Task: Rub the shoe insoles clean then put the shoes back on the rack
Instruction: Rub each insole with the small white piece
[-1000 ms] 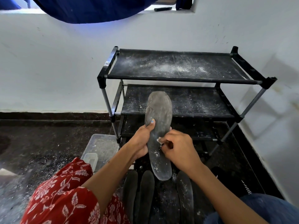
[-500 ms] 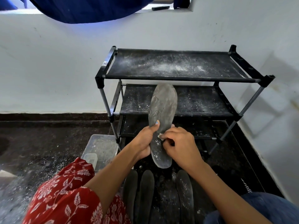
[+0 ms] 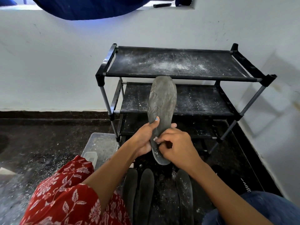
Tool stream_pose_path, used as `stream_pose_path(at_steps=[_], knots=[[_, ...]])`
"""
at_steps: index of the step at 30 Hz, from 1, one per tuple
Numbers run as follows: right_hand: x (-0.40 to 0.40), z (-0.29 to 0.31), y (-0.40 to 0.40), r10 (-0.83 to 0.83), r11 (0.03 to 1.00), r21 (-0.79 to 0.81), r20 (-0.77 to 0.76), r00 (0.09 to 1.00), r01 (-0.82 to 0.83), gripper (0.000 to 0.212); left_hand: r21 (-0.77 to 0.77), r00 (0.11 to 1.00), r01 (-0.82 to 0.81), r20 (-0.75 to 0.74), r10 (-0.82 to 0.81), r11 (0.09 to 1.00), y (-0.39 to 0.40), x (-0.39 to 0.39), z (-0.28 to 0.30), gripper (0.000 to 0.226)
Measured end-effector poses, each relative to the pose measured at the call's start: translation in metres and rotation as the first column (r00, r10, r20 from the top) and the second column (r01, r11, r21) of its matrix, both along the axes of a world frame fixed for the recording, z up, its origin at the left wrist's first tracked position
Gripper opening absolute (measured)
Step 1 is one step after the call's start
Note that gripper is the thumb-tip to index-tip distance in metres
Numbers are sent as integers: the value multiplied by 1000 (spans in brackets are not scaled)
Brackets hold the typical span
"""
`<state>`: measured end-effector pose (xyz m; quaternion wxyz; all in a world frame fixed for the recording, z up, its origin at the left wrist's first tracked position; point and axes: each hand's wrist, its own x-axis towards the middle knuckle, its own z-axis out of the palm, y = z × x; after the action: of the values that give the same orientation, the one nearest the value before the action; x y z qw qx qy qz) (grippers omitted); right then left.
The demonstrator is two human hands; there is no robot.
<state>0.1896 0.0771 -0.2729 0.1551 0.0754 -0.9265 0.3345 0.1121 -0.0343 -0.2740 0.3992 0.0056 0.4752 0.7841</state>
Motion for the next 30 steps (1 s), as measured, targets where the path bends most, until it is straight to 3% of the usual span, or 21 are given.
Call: stream_pose_path(at_steps=[2,4,7,10,15,17,20,25,30], knots=[[0,2,1,21,997,-73,14,1000,-20,17,8,1000,13,8,-13,1000,-1,0,0,45],[0,3,0,-30,994,-105,-86,996,21,18,-5,1000,22,2,-22,1000,-2,0,0,42],[-3,1,-2,-84,996,-27,-182,980,80,23,-22,1000,26,-4,-26,999,-1,0,0,38],[-3,-3,-7,-26,1000,6,-140,990,27,25,-21,999,38,-2,-38,999,-1,0,-2,45],[1,0,-7,78,993,-92,24,997,-76,21,2,998,69,5,-69,998,-3,1,-2,46],[1,1,-6,46,992,-120,-11,999,-47,20,11,998,65,8,-65,998,-3,0,-2,48],[-2,-2,-7,-20,998,-68,-123,992,11,23,-17,999,54,4,-54,998,-4,-2,-1,50],[0,-10,-13,68,997,28,-83,994,-66,23,-38,999,51,14,-51,998,-3,-2,-2,43],[-2,-8,-9,19,998,59,-149,989,-10,21,22,990,122,64,-123,992,-6,-2,5,51]])
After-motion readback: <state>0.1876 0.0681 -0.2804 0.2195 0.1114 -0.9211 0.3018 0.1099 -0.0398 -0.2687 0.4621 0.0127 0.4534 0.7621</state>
